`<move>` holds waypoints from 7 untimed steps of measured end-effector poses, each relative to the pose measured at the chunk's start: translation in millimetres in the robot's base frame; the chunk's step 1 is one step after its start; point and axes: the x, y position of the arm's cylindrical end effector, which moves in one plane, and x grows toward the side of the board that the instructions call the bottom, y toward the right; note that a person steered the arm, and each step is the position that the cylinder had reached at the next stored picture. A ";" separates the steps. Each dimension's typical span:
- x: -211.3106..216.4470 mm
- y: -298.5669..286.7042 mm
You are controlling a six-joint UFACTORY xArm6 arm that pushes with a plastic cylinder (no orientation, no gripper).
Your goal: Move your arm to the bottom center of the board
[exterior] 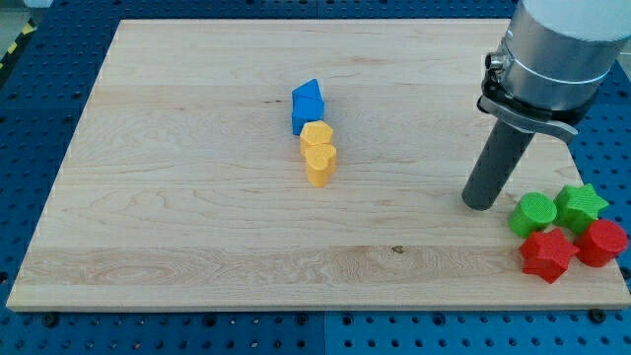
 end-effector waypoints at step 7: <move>33.7 -82.8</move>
